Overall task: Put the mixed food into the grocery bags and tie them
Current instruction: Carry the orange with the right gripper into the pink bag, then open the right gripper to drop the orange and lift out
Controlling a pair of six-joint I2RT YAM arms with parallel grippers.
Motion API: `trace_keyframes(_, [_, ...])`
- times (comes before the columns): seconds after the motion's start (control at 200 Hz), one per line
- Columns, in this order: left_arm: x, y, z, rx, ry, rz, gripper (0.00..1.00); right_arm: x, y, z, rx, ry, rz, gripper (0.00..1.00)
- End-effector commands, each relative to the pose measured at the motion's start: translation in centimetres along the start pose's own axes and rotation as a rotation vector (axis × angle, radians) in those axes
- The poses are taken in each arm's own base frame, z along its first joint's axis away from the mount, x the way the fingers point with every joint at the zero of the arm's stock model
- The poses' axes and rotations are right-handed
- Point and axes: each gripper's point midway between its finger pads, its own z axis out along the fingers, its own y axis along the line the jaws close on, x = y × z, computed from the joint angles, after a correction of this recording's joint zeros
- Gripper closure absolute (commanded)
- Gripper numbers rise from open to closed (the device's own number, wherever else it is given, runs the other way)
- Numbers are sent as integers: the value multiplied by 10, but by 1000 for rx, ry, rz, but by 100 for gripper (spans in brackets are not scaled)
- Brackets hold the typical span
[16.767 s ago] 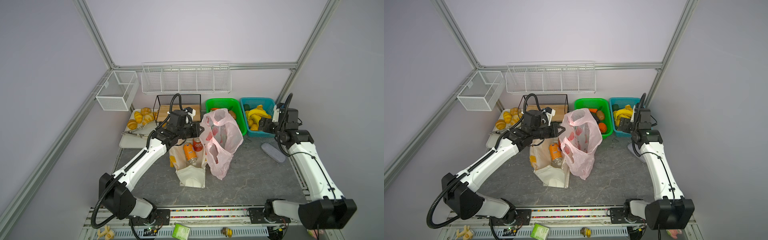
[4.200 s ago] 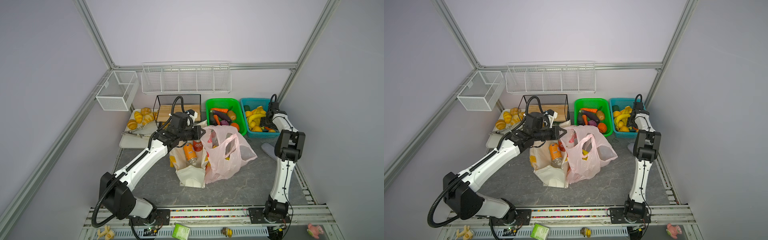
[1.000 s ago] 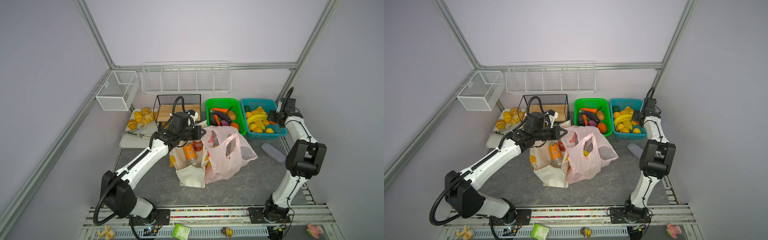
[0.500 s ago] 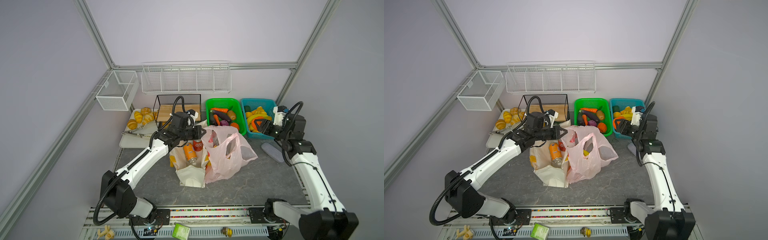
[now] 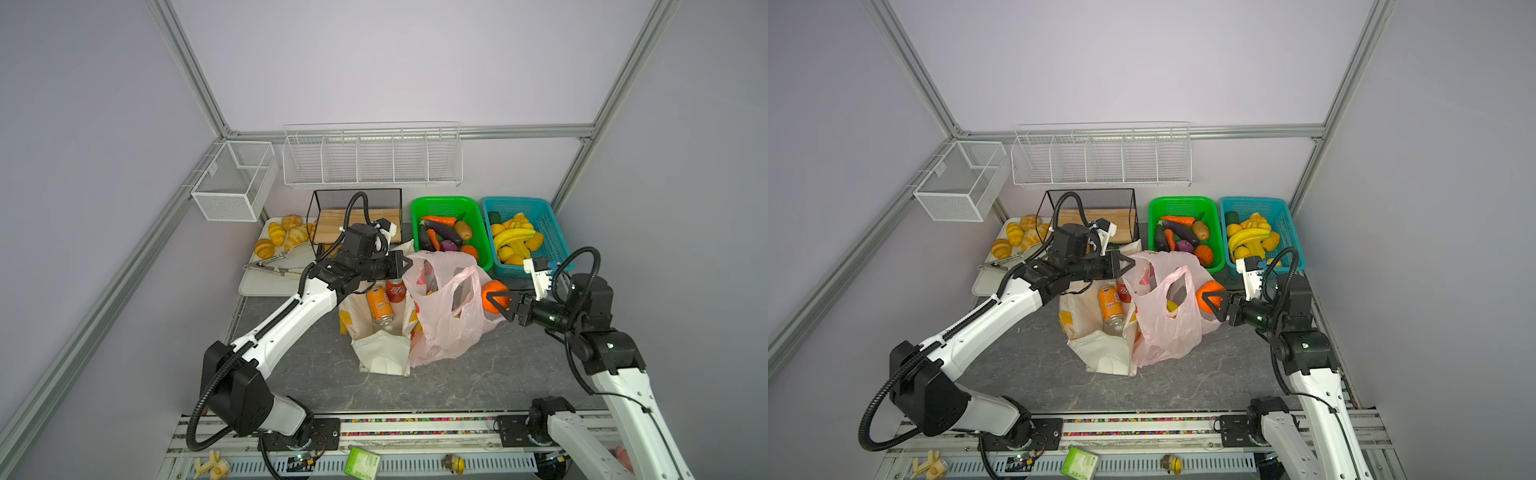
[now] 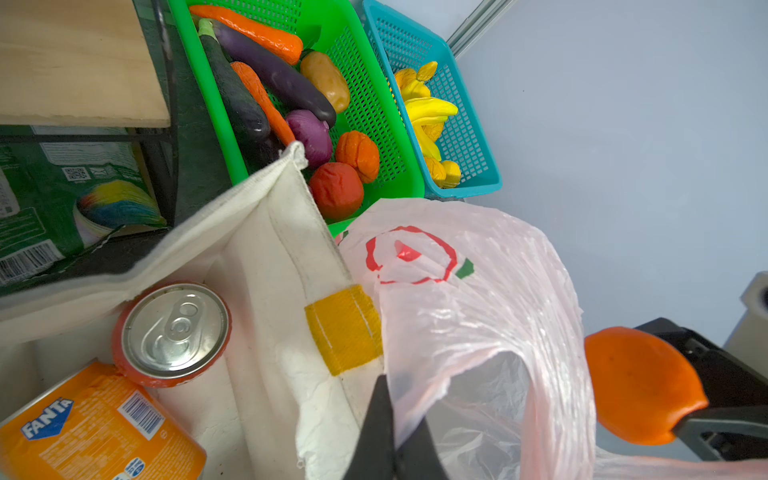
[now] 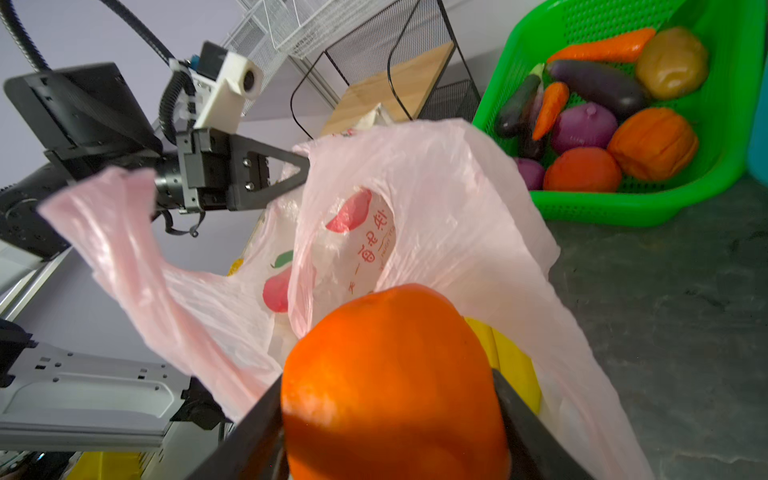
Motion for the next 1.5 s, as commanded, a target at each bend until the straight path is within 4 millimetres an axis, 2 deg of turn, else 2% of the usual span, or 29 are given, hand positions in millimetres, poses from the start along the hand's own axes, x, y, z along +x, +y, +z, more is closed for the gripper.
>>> trace_keyframes(0.0, [-1,-3,2,8,2,-7,100,25,-1,6,-41,69,22,60])
trace_keyframes(0.225, [2,-5,5,15,11,-3,100,28,-21,41,22,104,-4,60])
trace_keyframes(0.25, [2,-5,5,13,14,-3,100,31,-16,47,6,124,-30,59])
trace_keyframes(0.295, [2,-5,5,12,16,-4,100,36,-18,57,22,149,-59,58])
trace_keyframes(0.48, [2,-6,5,15,16,-1,100,55,-31,90,121,268,-170,51])
trace_keyframes(0.64, [3,-6,5,14,17,0,100,63,-37,105,160,320,-195,43])
trace_keyframes(0.9, [4,-4,7,9,21,-1,100,55,-40,98,212,313,-220,21])
trace_keyframes(1.19, [4,-4,6,9,18,2,100,55,-41,84,248,319,-242,16])
trace_keyframes(1.21, [4,-4,6,8,18,2,100,44,-34,82,242,295,-254,16])
trace_keyframes(1.495, [4,-3,6,2,14,4,100,13,-11,62,219,193,-287,16])
